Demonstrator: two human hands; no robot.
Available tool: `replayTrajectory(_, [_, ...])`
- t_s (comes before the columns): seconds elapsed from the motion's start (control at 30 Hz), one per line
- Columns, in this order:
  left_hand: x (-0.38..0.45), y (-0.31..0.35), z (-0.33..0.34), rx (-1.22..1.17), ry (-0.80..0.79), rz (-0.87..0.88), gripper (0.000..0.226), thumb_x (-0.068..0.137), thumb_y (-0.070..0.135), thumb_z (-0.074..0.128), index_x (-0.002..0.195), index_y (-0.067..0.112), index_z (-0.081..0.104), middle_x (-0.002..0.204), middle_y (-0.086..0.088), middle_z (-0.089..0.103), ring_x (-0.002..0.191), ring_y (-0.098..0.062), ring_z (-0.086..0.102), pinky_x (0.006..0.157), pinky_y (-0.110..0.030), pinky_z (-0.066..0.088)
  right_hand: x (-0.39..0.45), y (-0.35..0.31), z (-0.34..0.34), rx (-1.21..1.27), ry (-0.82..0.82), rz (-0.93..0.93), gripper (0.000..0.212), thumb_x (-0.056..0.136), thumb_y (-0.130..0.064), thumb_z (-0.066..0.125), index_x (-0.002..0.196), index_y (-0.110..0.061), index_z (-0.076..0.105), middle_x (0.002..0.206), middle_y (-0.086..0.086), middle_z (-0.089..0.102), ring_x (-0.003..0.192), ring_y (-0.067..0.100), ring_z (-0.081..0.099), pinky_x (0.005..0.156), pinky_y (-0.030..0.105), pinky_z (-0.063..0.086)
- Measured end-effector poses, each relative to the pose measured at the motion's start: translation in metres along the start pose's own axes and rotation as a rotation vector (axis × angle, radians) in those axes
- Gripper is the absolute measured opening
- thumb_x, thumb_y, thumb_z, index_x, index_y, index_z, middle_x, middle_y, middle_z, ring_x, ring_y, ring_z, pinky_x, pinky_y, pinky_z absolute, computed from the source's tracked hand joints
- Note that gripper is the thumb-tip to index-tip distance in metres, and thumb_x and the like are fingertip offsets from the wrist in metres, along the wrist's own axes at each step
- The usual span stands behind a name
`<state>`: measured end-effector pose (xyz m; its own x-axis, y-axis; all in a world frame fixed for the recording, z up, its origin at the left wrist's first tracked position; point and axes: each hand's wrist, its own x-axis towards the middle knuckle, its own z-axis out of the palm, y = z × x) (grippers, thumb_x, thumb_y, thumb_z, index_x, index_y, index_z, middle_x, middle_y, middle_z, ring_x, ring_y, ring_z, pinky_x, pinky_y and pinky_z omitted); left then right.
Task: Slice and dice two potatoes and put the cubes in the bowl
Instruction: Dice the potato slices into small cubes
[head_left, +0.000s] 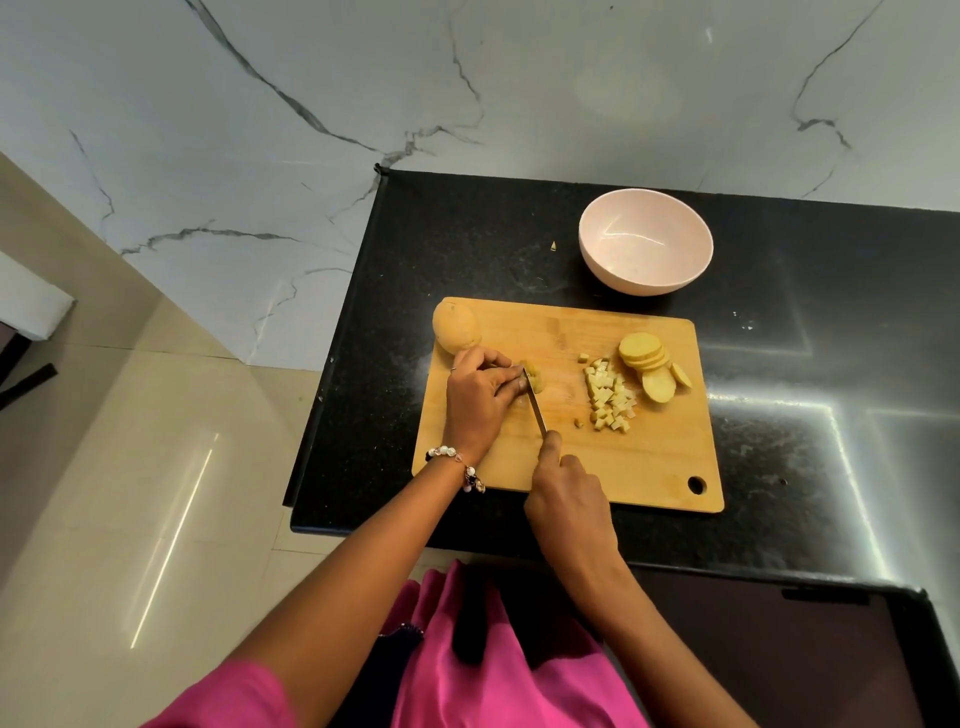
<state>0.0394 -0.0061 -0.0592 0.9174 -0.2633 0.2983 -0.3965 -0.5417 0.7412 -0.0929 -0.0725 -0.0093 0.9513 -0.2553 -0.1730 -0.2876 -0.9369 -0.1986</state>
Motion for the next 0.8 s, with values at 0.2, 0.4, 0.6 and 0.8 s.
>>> replayTrajectory(0.2, [0.0, 0.001, -0.002, 0.013, 0.009, -0.018, 0.019, 0.074, 0.013, 0.076, 0.09, 0.003, 0.074, 0.091, -0.005, 0.065, 0.092, -0.017, 0.054, 0.08, -0.017, 0.04, 0.005, 0.007, -0.017, 0.149, 0.043, 0.049, 0.056, 0.091, -0.007, 0.035, 0.146, -0.005, 0.022, 0.102, 0.016, 0.059, 0.089, 0.035, 0.057, 0.064, 0.033, 0.035])
replayTrajectory(0.4, [-0.001, 0.001, -0.002, 0.051, -0.003, -0.007, 0.016, 0.074, 0.006, 0.074, 0.09, 0.002, 0.074, 0.093, -0.006, 0.068, 0.093, -0.021, 0.058, 0.082, -0.019, 0.042, 0.029, 0.001, -0.012, 0.092, 0.025, 0.017, 0.055, 0.093, -0.007, 0.034, 0.146, -0.005, 0.021, 0.104, 0.019, 0.058, 0.09, 0.037, 0.058, 0.065, 0.035, 0.035])
replayTrajectory(0.6, [0.0, 0.0, -0.001, 0.027, -0.001, -0.028, 0.015, 0.074, 0.008, 0.074, 0.088, 0.003, 0.074, 0.091, -0.006, 0.068, 0.092, -0.021, 0.058, 0.081, -0.013, 0.038, 0.039, -0.005, -0.009, 0.05, 0.071, -0.004, 0.054, 0.094, -0.003, 0.032, 0.147, -0.001, 0.019, 0.106, 0.019, 0.059, 0.092, 0.037, 0.058, 0.065, 0.034, 0.032])
replayTrajectory(0.8, [0.0, 0.001, 0.002, 0.016, 0.039, -0.033, 0.013, 0.074, 0.008, 0.075, 0.086, 0.002, 0.074, 0.09, -0.007, 0.067, 0.091, -0.021, 0.057, 0.082, -0.011, 0.037, 0.025, -0.006, 0.003, 0.019, 0.11, -0.045, 0.052, 0.094, -0.001, 0.031, 0.145, 0.005, 0.02, 0.101, 0.02, 0.06, 0.082, 0.037, 0.063, 0.059, 0.034, 0.032])
